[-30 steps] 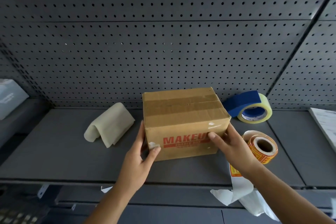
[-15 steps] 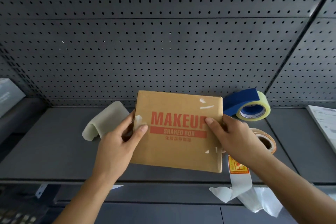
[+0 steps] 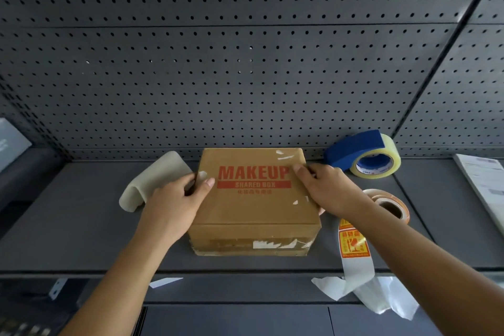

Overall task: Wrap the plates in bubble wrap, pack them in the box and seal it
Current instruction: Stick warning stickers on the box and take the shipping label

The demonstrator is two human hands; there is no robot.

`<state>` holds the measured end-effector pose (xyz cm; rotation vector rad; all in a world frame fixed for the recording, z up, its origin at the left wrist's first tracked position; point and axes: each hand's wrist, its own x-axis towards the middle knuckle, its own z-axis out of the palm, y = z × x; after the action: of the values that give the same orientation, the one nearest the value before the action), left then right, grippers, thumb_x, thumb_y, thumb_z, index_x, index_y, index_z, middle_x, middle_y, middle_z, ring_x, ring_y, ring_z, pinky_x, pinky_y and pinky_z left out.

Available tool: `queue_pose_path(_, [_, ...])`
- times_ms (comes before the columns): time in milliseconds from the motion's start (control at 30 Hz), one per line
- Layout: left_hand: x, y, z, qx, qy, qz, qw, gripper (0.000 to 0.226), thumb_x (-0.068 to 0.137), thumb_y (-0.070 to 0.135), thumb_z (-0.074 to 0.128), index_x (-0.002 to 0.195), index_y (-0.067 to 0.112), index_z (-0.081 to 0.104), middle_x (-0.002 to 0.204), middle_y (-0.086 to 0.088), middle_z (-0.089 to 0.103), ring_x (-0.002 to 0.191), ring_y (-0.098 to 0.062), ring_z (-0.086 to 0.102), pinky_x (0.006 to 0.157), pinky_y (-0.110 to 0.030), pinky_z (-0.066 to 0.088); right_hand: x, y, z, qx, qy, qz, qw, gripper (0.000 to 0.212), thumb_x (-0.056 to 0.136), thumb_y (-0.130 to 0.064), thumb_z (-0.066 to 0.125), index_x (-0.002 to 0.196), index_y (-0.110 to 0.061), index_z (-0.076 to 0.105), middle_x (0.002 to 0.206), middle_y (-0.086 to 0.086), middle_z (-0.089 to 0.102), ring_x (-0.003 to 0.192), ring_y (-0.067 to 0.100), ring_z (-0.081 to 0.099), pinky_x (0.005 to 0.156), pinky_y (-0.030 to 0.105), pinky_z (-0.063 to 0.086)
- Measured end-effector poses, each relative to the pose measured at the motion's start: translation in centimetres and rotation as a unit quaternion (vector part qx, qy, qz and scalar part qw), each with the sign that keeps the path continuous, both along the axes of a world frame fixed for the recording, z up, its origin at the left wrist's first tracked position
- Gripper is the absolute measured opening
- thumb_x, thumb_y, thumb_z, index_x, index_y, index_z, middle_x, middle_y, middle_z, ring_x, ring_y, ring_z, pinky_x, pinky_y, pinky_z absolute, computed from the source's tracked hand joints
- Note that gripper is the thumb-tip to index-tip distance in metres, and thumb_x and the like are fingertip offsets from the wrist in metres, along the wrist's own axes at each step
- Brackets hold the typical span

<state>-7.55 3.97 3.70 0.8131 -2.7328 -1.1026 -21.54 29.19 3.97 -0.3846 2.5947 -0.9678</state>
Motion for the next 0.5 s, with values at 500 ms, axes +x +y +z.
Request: queue_pose_path(500, [5.3,10.7,-1.3,0.0,0.272,-0.173,0.947,0.019,0.096,0.04,0.058,0.109,0.032,0.07,0.092,0.016,0.067,0.087,-0.012,0.067,0.076,-0.014,0.048,8.5,12.5,-7.3,0.011,0.082,-0.125,0.989,0.054,0.09,-0.027,0.07,0.136,-0.044,0.048,0.111,-0.015,0.06,0.084,0.009,0.061,0.066,0.024,0.045])
